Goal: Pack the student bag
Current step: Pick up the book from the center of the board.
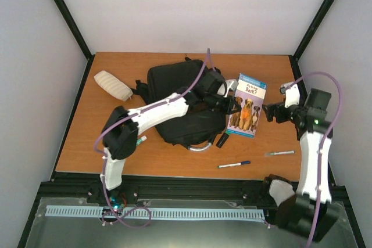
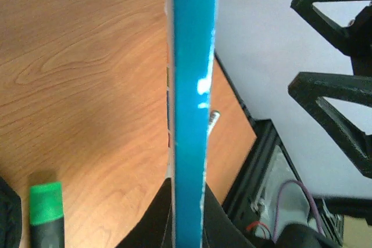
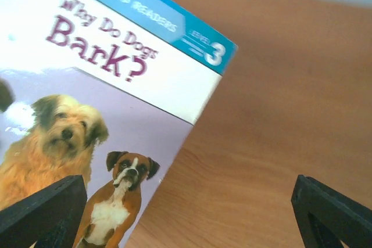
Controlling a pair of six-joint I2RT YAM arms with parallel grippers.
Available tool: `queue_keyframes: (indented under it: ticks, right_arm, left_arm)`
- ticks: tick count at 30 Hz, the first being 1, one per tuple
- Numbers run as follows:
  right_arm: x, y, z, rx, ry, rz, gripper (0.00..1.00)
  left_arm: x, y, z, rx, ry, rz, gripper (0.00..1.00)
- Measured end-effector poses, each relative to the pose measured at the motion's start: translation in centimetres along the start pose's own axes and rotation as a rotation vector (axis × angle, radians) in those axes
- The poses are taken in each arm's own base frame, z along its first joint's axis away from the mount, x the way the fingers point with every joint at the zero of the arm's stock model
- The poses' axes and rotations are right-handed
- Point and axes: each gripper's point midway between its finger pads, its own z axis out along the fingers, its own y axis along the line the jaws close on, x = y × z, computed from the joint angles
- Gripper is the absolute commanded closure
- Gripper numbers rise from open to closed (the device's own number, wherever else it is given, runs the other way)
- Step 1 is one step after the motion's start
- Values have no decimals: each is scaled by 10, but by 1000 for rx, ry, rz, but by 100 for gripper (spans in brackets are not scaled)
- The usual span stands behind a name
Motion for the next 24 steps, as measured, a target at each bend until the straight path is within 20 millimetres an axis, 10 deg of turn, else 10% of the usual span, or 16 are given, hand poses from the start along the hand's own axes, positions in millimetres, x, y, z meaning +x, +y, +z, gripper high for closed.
queue_keyframes:
  ticks: [6,13,24]
  right_arm:
    - [-32,59,-64,-93,-224,-144,0]
    - [-32,91,-64,-342,-204,-72,0]
    - [-63,152,-87,-738,-289,-103,0]
  left_arm:
    - [19,-21,-67,83,-4,95,99]
    - [51,-17,-111,134,10,147,99]
    - [14,-68,-206,341,-253,315,99]
